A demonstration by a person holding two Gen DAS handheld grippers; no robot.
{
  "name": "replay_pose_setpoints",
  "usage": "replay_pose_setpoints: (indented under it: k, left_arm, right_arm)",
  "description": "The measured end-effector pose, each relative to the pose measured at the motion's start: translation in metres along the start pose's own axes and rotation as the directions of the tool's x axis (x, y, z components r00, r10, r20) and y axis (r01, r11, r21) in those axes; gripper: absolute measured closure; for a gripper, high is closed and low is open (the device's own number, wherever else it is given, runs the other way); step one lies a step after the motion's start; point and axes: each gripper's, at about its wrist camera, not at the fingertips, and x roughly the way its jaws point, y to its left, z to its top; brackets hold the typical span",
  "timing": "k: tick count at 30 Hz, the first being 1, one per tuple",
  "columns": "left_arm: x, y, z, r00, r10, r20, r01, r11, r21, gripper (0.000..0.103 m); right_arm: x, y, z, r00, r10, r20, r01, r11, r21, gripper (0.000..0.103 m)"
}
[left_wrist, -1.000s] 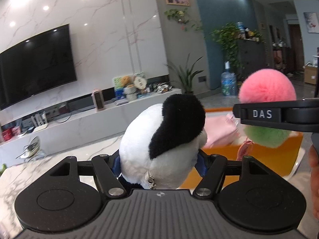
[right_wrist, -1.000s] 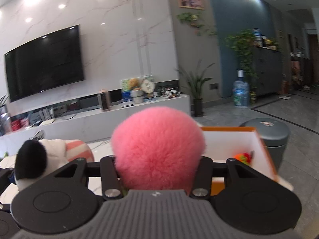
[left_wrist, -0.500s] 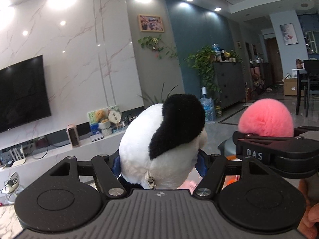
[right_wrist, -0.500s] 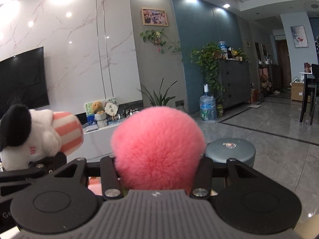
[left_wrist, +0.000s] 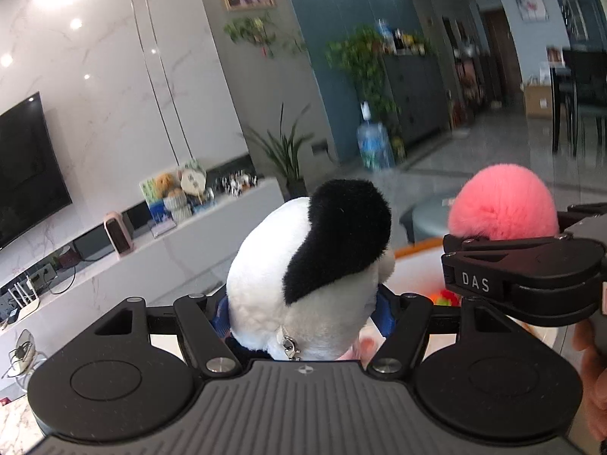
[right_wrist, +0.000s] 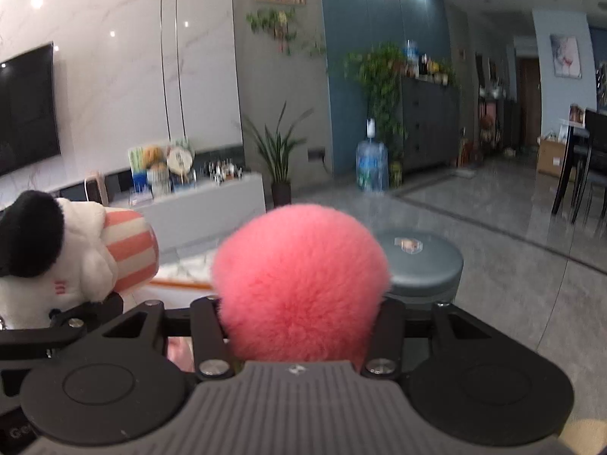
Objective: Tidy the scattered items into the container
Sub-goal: 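Lower the plush and pompom into the orange box and open both tools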
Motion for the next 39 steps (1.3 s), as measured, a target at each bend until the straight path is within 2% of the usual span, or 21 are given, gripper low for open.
replay_pose_setpoints:
  k: [9, 18, 23, 29, 39]
  left_arm:
    - [0.022, 0.002, -0.02, 0.995, 0.028, -0.092, -0.029, 1.0, -0.004, 0.023]
    - [0.039, 0.014, -0.029, 0.992, 0.024, -0.123, -0.028, 0.999, -0.028, 0.022]
    - [0.045, 0.015, -0.036, 0.991, 0.043, -0.124, -0.044, 0.999, -0.004, 0.022]
    - [0.046, 0.024, -0.039, 0.99, 0.023, -0.138, -0.03, 0.998, -0.046, 0.022]
    - [0.039, 0.033, -0.041, 0.992, 0.006, -0.129, -0.012, 0.999, -0.049, 0.019]
  right_arm:
    - [0.024, 0.006, -0.027, 0.998, 0.018, -0.062, -0.022, 0.998, -0.053, 0.052]
    - [0.037, 0.017, -0.04, 0.99, 0.012, -0.139, -0.026, 0.995, -0.096, 0.052]
    - [0.05, 0.026, -0.041, 0.983, -0.016, -0.181, -0.006, 0.992, -0.123, 0.052]
    - [0.05, 0.033, -0.048, 0.983, -0.041, -0.179, 0.011, 0.986, -0.166, 0.051]
    - [0.047, 0.038, -0.049, 0.988, -0.079, -0.132, 0.053, 0.979, -0.196, 0.051]
